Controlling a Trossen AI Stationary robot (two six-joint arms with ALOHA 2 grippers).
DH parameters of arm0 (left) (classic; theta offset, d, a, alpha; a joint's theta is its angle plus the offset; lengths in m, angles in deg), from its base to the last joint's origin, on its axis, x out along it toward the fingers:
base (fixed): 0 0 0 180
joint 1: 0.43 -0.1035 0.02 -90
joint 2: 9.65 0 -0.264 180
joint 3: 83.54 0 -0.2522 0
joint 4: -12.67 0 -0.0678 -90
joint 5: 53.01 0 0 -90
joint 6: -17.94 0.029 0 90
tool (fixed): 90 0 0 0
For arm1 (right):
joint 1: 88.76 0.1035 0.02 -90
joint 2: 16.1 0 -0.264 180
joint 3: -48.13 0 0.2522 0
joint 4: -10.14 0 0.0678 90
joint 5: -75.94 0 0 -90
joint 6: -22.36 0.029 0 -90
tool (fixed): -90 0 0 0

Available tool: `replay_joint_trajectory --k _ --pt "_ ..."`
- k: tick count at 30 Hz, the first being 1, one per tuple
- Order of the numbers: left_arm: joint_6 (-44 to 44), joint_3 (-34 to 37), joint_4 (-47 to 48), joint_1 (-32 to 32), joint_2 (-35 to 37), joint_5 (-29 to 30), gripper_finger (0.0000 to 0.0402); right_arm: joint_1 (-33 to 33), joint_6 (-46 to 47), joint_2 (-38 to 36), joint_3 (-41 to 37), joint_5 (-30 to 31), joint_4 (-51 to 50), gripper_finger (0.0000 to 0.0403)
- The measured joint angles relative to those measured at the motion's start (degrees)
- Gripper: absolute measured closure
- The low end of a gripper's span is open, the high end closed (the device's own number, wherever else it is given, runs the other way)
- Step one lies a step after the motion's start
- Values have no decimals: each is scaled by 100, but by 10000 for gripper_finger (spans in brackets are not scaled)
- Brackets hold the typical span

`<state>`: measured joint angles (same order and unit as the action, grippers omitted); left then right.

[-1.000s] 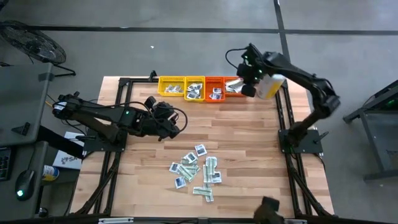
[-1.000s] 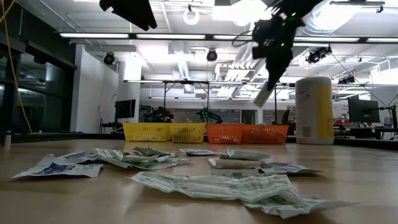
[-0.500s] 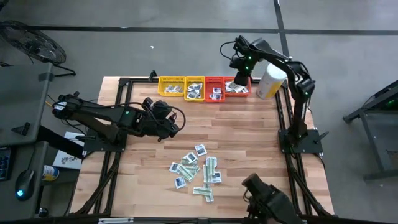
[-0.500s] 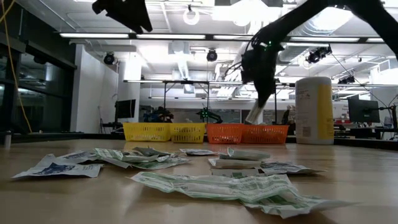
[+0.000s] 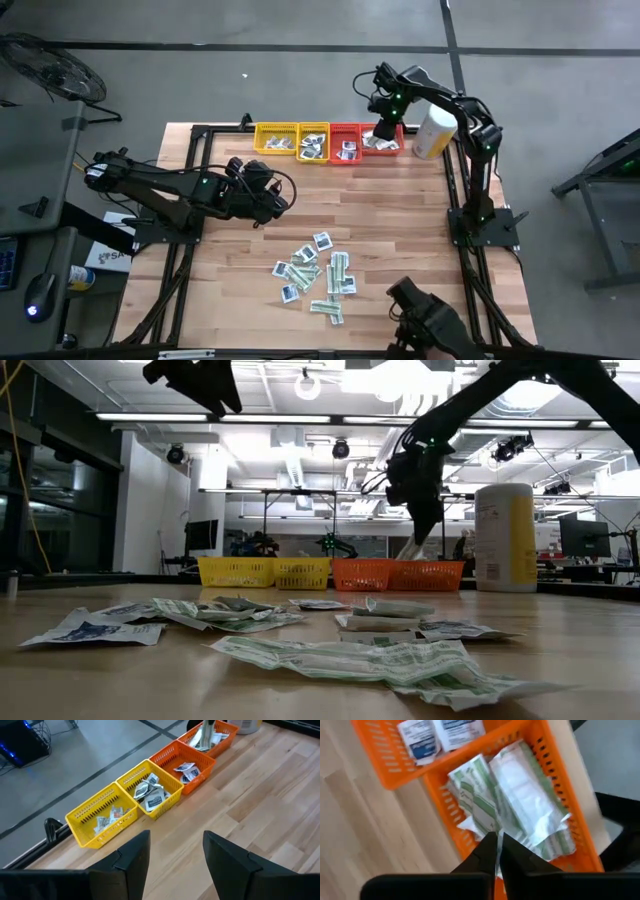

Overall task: Pick & Place First Aid Supplies
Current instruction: Put the green pad into the right orange bin, then put the gray packet into the right yellow bin

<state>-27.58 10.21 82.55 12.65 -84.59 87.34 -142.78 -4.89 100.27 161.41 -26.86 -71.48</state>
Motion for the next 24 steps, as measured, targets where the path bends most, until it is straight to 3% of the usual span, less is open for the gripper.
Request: replay_joint_trajectory --k 13,18,24 --pt "-2 0 19 0 0 0 221 0 259 -1 -4 917 100 281" --pt "-2 0 71 0 0 -9 220 0 358 -1 169 1354 62 256" --pt "-2 0 109 0 0 -30 220 15 574 -1 778 903 -297 253"
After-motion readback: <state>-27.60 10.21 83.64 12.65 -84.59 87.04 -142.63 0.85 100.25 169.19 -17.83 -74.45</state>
